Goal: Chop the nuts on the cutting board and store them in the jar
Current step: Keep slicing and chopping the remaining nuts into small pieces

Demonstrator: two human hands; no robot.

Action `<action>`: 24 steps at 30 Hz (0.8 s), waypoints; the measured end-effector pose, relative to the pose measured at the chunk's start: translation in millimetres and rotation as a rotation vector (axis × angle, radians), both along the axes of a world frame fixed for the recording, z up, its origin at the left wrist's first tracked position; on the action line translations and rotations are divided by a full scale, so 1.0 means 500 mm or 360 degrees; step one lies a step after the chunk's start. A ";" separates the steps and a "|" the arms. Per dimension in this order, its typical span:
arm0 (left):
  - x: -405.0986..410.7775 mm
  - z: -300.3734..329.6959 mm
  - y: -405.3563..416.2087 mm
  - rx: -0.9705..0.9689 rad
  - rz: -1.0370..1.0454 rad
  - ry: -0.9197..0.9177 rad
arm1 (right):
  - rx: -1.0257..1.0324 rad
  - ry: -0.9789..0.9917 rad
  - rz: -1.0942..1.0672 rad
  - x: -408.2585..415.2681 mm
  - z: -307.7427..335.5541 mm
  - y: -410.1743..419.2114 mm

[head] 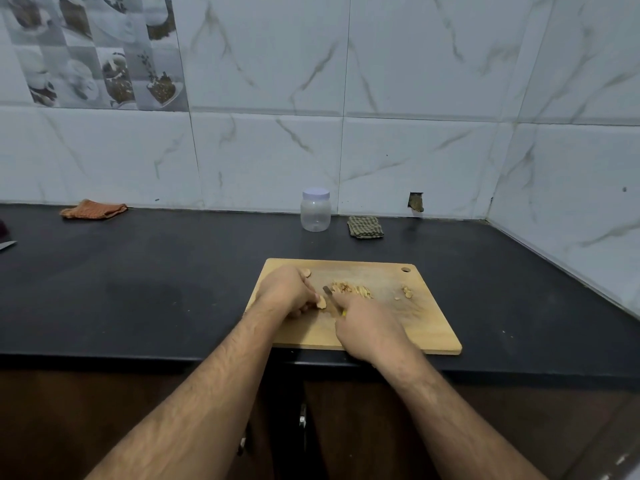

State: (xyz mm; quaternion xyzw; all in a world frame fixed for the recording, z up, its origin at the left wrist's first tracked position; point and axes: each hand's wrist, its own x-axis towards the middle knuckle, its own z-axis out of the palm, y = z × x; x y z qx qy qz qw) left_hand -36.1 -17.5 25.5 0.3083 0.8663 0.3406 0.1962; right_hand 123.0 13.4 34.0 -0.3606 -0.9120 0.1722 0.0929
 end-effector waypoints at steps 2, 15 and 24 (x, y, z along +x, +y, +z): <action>0.004 -0.002 0.001 0.0039 0.0033 -0.0006 | 0.0026 -0.0045 0.0008 0.002 0.003 -0.004; 0.005 -0.015 -0.009 0.0041 -0.0174 0.0090 | 0.0011 -0.0124 0.0013 0.000 0.014 -0.025; 0.004 -0.024 -0.011 0.0003 -0.0176 0.0272 | 0.0052 -0.0250 0.0009 -0.011 0.025 -0.036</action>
